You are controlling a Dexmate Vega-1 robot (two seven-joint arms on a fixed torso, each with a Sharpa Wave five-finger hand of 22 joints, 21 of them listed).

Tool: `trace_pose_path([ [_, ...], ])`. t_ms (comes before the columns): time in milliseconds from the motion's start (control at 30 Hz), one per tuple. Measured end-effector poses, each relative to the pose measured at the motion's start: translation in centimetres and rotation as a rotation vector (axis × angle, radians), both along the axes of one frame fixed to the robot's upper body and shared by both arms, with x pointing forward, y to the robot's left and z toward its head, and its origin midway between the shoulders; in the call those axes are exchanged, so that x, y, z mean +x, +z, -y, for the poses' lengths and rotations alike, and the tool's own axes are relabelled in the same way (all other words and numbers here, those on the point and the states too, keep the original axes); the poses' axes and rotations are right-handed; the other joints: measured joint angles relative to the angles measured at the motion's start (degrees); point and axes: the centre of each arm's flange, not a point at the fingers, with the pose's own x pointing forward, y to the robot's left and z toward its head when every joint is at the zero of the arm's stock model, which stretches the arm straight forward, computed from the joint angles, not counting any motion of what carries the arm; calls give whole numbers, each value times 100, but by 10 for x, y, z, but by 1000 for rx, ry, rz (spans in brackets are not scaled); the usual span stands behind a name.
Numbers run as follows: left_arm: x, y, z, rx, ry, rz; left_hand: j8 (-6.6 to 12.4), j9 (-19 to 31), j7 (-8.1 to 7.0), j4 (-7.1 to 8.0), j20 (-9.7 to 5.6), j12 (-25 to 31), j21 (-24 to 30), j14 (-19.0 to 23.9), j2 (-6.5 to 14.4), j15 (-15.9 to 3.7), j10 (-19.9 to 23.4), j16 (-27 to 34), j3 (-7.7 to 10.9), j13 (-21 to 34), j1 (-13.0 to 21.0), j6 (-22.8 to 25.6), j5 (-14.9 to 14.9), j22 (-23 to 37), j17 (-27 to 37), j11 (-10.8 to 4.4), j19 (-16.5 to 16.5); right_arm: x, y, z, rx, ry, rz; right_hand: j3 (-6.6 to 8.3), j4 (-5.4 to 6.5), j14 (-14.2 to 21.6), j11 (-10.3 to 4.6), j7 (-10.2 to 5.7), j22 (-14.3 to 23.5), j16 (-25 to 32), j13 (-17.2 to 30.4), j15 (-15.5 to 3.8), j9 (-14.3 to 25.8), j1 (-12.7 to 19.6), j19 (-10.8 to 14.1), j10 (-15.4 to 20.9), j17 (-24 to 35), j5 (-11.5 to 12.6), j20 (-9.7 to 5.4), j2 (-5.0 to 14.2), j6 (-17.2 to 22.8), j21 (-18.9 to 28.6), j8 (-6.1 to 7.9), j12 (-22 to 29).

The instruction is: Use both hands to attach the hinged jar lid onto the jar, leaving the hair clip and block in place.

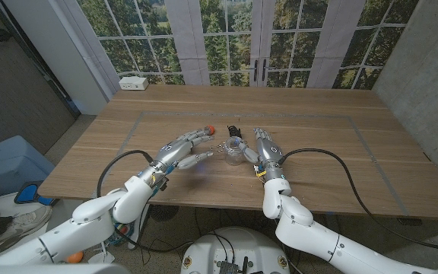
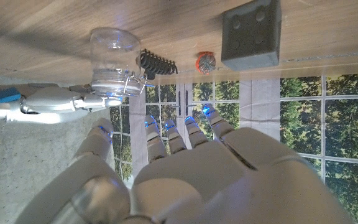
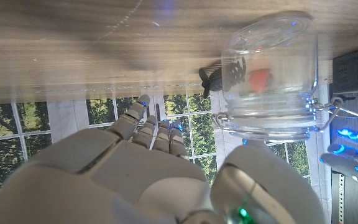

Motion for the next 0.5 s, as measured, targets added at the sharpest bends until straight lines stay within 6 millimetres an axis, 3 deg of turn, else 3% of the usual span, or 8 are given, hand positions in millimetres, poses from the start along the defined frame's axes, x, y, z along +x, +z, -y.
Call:
trace_pose_path([
  [133, 7, 2, 2, 45, 28, -71, 44, 0, 70, 72, 21, 40, 0, -35, 179, 17, 58, 0, 72, 0, -94, 70, 0, 0, -12, -94, -39, 0, 0, 0, 1, 2, -2, 0, 0, 0, 0, 0, 0, 0, 0, 0, 0, 0, 0, 0, 0, 0, 0, 0, 0, 0, 0, 0],
  [333, 13, 6, 7, 104, 39, -157, 45, -6, 133, 361, 92, 50, 0, -138, 232, -4, 138, 25, 303, 0, -157, 178, 23, 28, 27, -133, -172, 1, 0, 0, 9, 6, -6, 0, 0, 0, 0, 0, 0, 0, 0, 0, 0, 0, 0, 0, 1, 40, 0, 0, 0, 0, 0, 0],
  [500, 15, 10, 11, 153, 44, -204, 9, -21, 136, 578, 93, 50, 0, -179, 160, 17, 125, 25, 420, -1, -232, 178, 35, 27, 54, -144, -233, 2, 0, 1, 14, 9, -9, 0, 0, 0, 0, 0, 0, 0, 0, 0, 0, 0, 0, 0, 1, 40, 0, 0, 0, 0, 0, 0],
])
